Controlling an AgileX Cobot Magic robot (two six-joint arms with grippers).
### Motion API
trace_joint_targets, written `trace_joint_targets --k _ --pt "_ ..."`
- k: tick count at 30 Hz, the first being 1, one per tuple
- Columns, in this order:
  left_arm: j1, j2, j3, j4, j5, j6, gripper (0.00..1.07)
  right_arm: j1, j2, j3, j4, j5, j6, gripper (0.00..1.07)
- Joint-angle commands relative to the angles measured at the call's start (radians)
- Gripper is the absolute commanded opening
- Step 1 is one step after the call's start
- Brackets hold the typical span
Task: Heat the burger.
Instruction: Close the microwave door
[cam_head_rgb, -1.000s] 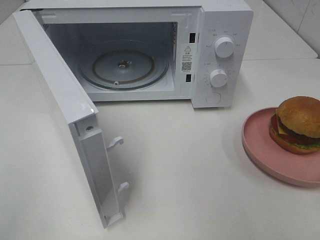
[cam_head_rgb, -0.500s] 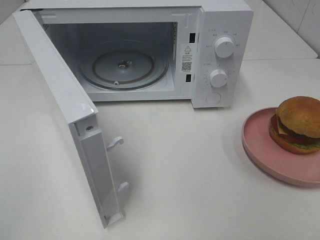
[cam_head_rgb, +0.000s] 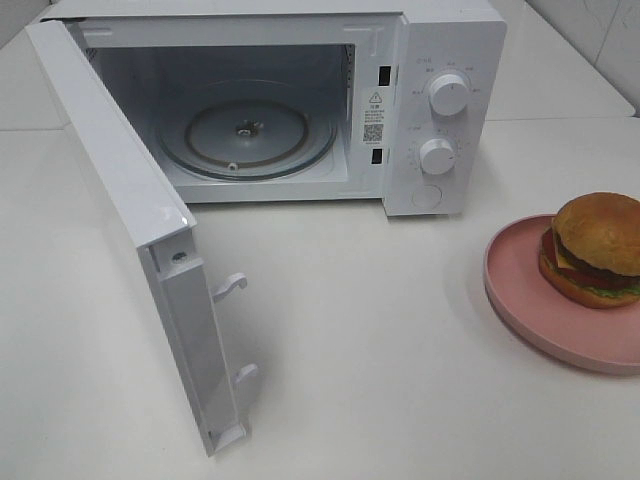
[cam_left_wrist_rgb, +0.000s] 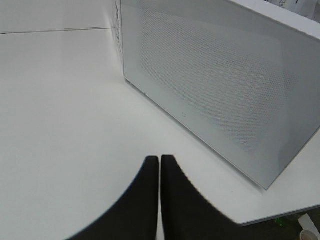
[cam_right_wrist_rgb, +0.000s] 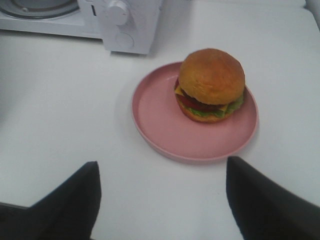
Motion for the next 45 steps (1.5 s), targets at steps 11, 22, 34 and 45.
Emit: trace_joint_targets --k 11,22,34,45 --pt "0.0 0.002 -0.011 -0.018 -0.209 0.0 0.0 -0.004 -0.122 0.008 0.038 -0.008 -0.07 0.61" --pt "0.0 0.257 0.009 -0.017 -0.475 0.113 0.0 -0.004 -0.122 0.008 0.038 -0.009 -0.07 0.61" --pt "0.0 0.724 0.009 -0.017 -0.816 0.157 0.0 -0.004 -0.122 0.008 0.038 -0.009 -0.07 0.61" --pt "-0.006 1.133 0.007 -0.019 -1.232 0.154 0.0 -0.004 -0.122 0.008 0.038 -0.009 -0.07 0.61"
